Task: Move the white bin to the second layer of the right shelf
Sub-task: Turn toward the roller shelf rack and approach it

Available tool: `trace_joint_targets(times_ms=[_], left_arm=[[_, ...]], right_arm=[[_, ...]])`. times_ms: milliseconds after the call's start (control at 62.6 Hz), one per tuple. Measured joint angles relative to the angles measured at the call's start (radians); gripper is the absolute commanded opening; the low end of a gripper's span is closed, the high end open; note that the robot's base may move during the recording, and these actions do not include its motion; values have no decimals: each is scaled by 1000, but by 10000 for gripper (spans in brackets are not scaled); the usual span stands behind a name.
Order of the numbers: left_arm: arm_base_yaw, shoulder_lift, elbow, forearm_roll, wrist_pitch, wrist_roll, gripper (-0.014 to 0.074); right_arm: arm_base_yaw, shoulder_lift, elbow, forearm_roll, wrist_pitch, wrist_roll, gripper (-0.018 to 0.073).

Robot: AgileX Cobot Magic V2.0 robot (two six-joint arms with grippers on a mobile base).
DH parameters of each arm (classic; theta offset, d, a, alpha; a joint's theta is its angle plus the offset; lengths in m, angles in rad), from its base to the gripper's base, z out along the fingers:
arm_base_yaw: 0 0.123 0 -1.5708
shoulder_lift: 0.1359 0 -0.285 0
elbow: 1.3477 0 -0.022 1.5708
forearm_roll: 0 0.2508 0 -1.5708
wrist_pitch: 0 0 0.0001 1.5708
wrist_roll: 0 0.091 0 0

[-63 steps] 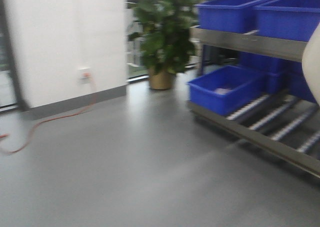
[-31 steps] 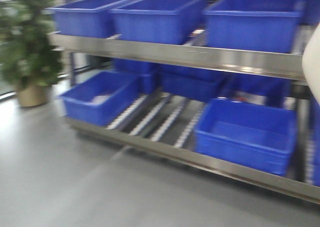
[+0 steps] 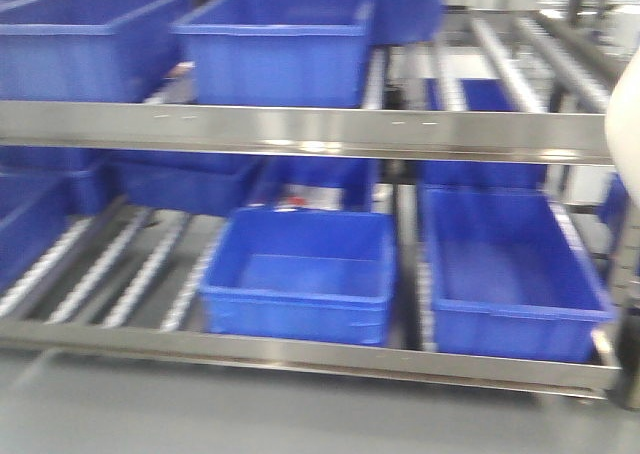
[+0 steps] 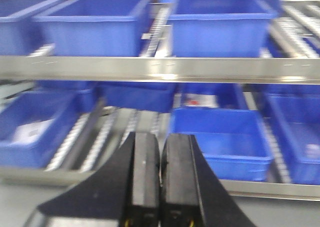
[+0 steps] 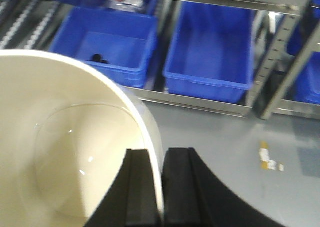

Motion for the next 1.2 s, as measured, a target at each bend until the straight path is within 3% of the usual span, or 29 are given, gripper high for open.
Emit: trace_joint_targets(times_ms=[1198], left_arm=[[0, 0, 0, 0, 0, 0, 85]], right_arm=[[0, 0, 0, 0, 1, 0, 47]])
